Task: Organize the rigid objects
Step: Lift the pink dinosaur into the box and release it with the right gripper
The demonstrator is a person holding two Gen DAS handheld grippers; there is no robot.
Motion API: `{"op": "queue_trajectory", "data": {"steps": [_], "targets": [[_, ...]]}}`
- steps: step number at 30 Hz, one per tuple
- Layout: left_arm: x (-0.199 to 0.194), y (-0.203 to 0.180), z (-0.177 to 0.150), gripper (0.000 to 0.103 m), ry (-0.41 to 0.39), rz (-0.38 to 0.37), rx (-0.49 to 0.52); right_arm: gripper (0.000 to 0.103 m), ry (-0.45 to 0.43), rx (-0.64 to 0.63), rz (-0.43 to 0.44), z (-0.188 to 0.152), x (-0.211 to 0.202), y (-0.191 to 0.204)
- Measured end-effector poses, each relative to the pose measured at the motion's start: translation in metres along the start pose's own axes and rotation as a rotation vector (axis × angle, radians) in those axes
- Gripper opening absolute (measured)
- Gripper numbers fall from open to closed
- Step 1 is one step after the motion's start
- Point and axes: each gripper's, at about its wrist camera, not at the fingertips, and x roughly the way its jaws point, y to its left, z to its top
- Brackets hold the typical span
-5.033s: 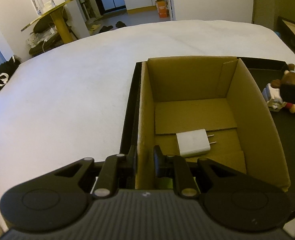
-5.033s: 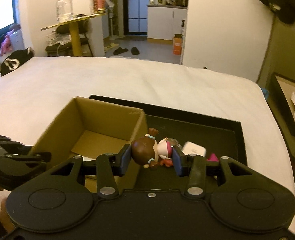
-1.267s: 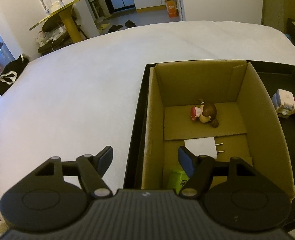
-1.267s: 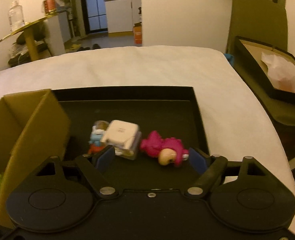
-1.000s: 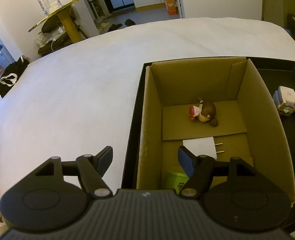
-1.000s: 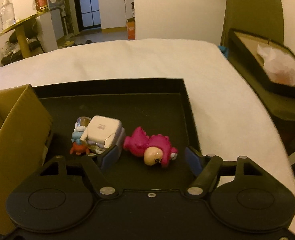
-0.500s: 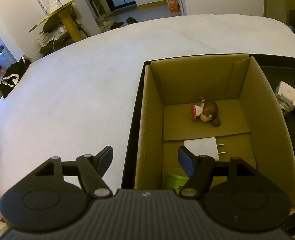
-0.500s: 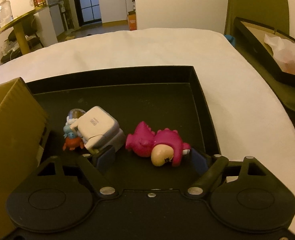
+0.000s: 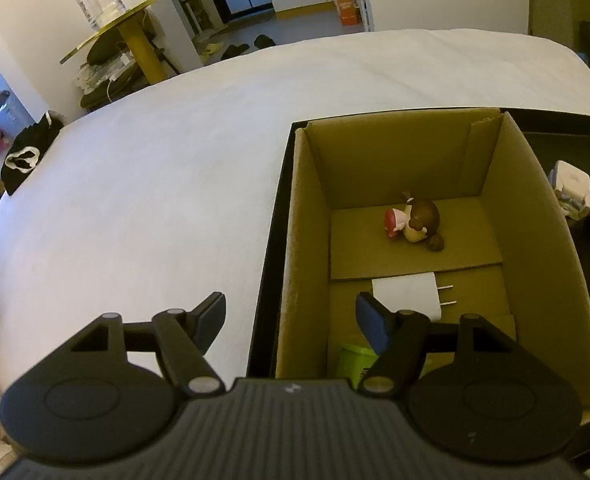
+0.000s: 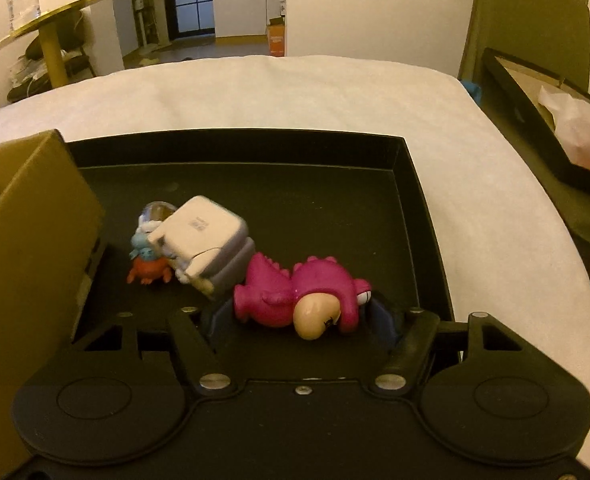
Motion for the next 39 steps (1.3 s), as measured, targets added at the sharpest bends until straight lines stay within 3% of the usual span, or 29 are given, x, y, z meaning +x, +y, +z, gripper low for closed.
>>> {"op": "queue_trajectory", "data": {"steps": [15, 20, 28, 39], "targets": [[-0.004, 0.008, -0.004, 0.070, -0.024, -0.008, -0.024, 0.066, -0.036, 0.003, 0.009, 0.007, -0.049, 0.004], [-0.007, 0.009, -0.005, 0.065, -0.042, -0.022, -0.031, 0.066, -0.054, -0.005, 0.030, 0.008, -0.066, 0.014], [-0.006, 0.017, -0.008, 0.038, -0.037, -0.064, -0.062, 0.066, -0.081, -0.038, 0.068, 0.016, -0.085, 0.039], [-0.004, 0.018, -0.008, 0.016, -0.054, -0.106, -0.067, 0.067, -0.099, -0.094, 0.098, 0.023, -0.099, 0.074]]}}
